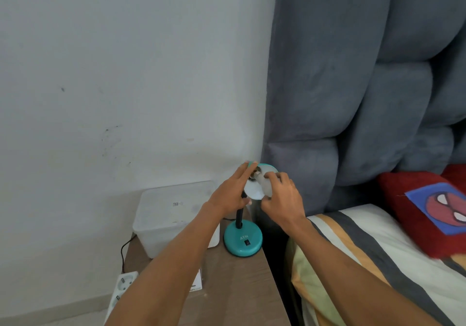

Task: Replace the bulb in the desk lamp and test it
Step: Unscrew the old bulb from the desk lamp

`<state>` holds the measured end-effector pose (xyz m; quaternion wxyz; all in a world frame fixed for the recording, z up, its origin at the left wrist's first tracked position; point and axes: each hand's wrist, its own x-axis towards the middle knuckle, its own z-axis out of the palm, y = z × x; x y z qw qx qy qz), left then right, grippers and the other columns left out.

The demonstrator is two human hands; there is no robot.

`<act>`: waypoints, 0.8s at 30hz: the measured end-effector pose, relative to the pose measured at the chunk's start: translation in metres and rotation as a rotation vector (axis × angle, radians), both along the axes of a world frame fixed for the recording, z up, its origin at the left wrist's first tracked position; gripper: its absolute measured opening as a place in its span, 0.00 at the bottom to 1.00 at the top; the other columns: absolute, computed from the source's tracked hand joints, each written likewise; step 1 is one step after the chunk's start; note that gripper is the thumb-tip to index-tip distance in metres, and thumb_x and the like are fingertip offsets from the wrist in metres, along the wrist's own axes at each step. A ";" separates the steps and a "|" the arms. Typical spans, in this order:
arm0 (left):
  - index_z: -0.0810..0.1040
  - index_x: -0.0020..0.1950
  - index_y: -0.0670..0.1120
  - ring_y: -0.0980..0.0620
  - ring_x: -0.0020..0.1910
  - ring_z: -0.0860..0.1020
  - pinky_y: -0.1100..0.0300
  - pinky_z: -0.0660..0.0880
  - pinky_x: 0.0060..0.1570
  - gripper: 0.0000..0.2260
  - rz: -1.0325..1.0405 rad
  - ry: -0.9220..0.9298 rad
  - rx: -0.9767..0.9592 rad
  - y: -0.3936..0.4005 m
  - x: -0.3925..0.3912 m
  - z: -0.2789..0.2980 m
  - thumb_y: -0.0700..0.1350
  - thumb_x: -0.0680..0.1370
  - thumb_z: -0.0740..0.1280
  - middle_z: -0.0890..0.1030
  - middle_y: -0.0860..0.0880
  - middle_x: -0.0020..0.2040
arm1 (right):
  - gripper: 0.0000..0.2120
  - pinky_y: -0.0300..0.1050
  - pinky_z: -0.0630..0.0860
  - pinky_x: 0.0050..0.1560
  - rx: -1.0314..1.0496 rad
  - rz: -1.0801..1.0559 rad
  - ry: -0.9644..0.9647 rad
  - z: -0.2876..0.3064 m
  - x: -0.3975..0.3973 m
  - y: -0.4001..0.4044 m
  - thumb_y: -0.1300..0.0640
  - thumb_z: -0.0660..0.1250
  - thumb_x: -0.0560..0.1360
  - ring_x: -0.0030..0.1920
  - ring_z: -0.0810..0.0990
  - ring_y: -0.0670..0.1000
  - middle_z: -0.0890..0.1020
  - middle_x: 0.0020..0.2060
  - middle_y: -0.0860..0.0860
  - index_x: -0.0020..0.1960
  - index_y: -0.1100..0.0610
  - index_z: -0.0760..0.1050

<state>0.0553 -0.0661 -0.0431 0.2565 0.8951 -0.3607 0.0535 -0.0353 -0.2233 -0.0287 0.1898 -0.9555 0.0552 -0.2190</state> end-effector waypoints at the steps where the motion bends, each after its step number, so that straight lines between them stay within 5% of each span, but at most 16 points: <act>1: 0.45 0.84 0.58 0.41 0.75 0.70 0.47 0.75 0.67 0.52 0.015 0.005 0.006 0.003 -0.003 0.001 0.43 0.72 0.79 0.47 0.51 0.85 | 0.28 0.50 0.79 0.51 0.003 -0.007 0.000 0.004 -0.005 -0.001 0.57 0.71 0.67 0.58 0.75 0.57 0.73 0.60 0.54 0.66 0.52 0.69; 10: 0.43 0.83 0.60 0.50 0.83 0.54 0.46 0.64 0.77 0.50 0.145 0.013 -0.035 0.062 -0.051 0.007 0.52 0.74 0.77 0.50 0.54 0.85 | 0.27 0.44 0.74 0.38 -0.035 -0.002 -0.065 0.036 -0.046 0.008 0.48 0.74 0.64 0.53 0.74 0.53 0.76 0.54 0.50 0.58 0.52 0.68; 16: 0.49 0.84 0.58 0.51 0.81 0.58 0.53 0.60 0.76 0.46 0.251 0.051 -0.063 0.113 -0.087 -0.016 0.55 0.75 0.76 0.58 0.52 0.83 | 0.26 0.51 0.80 0.43 0.006 0.063 -0.062 0.035 -0.056 0.046 0.48 0.73 0.65 0.50 0.76 0.54 0.78 0.53 0.52 0.59 0.53 0.68; 24: 0.65 0.80 0.53 0.50 0.74 0.69 0.55 0.69 0.70 0.39 0.372 0.168 -0.146 0.170 -0.122 -0.082 0.57 0.72 0.78 0.70 0.50 0.76 | 0.22 0.46 0.76 0.40 0.028 0.179 0.058 -0.020 -0.055 0.094 0.48 0.70 0.67 0.46 0.80 0.55 0.81 0.49 0.53 0.58 0.53 0.70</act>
